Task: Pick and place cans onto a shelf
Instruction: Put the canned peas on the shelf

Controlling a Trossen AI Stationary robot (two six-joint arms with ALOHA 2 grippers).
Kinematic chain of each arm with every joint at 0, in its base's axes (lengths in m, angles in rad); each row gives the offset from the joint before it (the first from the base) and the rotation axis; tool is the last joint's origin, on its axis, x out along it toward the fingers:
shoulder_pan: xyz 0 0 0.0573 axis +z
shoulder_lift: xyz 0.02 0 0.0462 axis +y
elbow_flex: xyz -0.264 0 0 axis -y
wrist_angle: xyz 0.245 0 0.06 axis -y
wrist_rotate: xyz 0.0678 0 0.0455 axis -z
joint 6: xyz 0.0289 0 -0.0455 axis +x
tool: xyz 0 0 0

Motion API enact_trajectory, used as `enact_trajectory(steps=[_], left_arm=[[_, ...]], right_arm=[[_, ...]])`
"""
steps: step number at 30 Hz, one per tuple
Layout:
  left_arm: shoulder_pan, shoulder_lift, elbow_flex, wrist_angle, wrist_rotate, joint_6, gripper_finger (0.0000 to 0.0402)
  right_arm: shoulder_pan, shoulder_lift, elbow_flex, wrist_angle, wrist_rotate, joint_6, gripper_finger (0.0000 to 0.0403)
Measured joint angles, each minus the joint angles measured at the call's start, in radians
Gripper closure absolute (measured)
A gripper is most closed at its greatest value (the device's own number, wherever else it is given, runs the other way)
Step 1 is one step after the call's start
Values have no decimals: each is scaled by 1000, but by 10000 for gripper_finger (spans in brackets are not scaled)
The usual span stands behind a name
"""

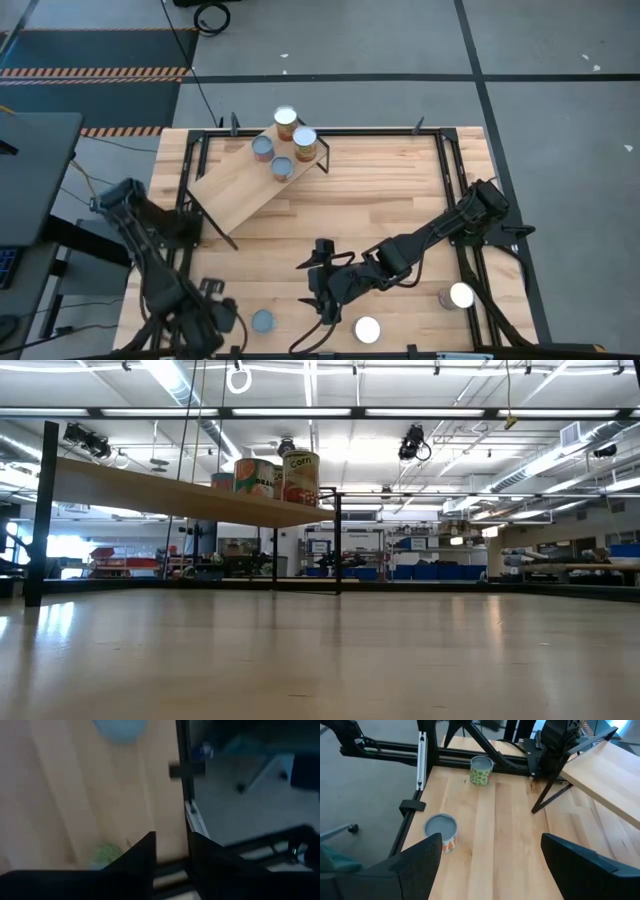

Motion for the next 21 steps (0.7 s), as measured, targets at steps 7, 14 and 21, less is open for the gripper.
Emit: enact_trajectory(steps=[7, 14, 21], left_arm=[[-76, 55, -17, -111, 8, -246, 138], [-101, -45, -277, -10, 134, -440, 53], [-78, -141, -455, 63, 178, -554, 48]], right_arm=[[1, 0, 0, -2, 4, 30, 55], [-4, 0, 0, -2, 18, 22, 55], [-15, 0, 0, -3, 20, 17, 55]])
